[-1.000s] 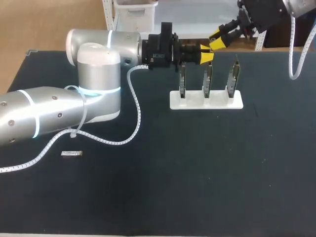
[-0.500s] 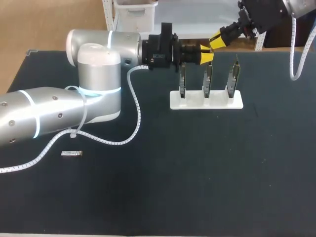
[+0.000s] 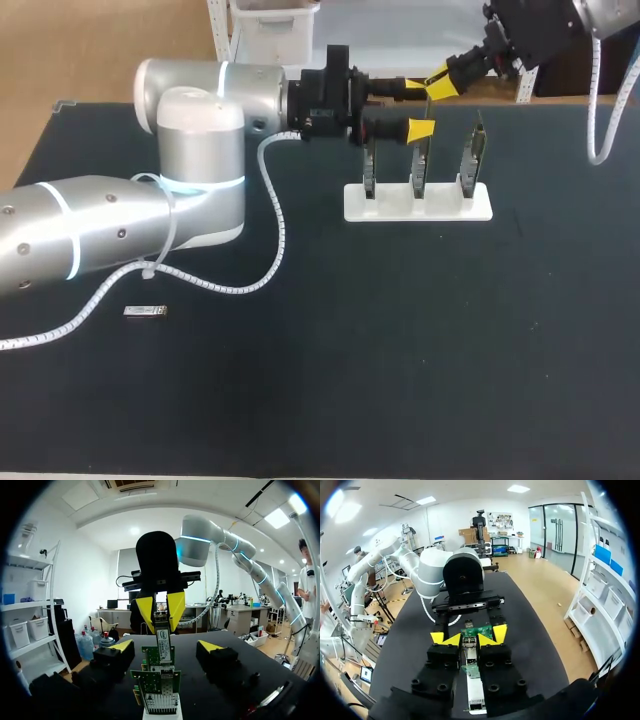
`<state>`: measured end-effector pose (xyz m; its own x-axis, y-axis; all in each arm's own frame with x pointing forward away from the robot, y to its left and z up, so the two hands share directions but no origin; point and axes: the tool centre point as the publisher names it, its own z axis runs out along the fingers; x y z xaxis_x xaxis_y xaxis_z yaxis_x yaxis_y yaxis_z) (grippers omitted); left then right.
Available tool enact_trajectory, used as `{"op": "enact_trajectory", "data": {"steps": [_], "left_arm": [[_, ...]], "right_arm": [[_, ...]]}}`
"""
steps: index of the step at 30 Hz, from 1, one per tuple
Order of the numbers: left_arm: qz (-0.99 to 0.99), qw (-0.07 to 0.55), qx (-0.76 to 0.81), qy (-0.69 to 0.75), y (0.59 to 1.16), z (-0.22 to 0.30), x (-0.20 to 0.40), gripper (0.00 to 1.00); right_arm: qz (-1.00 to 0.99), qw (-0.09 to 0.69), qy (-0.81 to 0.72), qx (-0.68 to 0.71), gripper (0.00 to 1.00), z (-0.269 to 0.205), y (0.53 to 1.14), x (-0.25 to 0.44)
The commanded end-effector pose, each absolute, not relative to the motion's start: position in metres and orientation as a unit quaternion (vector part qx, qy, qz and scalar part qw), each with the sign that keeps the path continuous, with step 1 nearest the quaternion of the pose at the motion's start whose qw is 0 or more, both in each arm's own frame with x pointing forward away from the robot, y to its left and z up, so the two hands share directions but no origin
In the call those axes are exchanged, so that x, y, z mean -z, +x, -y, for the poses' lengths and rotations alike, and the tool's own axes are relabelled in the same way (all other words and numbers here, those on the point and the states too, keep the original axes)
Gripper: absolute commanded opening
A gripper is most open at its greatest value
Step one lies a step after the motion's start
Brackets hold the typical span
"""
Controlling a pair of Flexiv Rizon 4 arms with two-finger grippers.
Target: Pick up the optical module with the left hand, and insert it into the network port with the right hand.
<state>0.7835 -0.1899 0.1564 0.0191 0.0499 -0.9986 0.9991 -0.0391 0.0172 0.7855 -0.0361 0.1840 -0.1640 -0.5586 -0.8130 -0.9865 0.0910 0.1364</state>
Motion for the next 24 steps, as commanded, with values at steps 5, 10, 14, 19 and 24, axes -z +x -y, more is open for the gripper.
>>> {"op": "enact_trajectory", "data": {"steps": [5, 10, 14, 19, 24], "left_arm": [[-0.517, 0.471, 0.460, 0.547, 0.781, 0.188, -0.157, 1.00], [-0.539, 0.462, 0.433, 0.555, 0.779, 0.181, -0.157, 1.00], [-0.552, 0.448, 0.425, 0.560, 0.784, 0.174, -0.154, 1.00], [-0.560, 0.424, 0.404, 0.586, 0.781, 0.170, -0.151, 1.00], [-0.576, 0.394, 0.396, 0.597, 0.778, 0.165, -0.141, 1.00]], "right_arm": [[-0.674, 0.302, -0.573, -0.356, 0.00, 0.036, 0.788, -0.184], [-0.674, 0.302, -0.572, -0.355, 0.00, 0.037, 0.790, -0.183], [-0.675, 0.303, -0.571, -0.356, 0.00, 0.037, 0.791, -0.183], [-0.675, 0.302, -0.571, -0.356, 0.00, 0.037, 0.791, -0.183], [-0.672, 0.297, -0.575, -0.359, 0.00, 0.034, 0.789, -0.181]]}}
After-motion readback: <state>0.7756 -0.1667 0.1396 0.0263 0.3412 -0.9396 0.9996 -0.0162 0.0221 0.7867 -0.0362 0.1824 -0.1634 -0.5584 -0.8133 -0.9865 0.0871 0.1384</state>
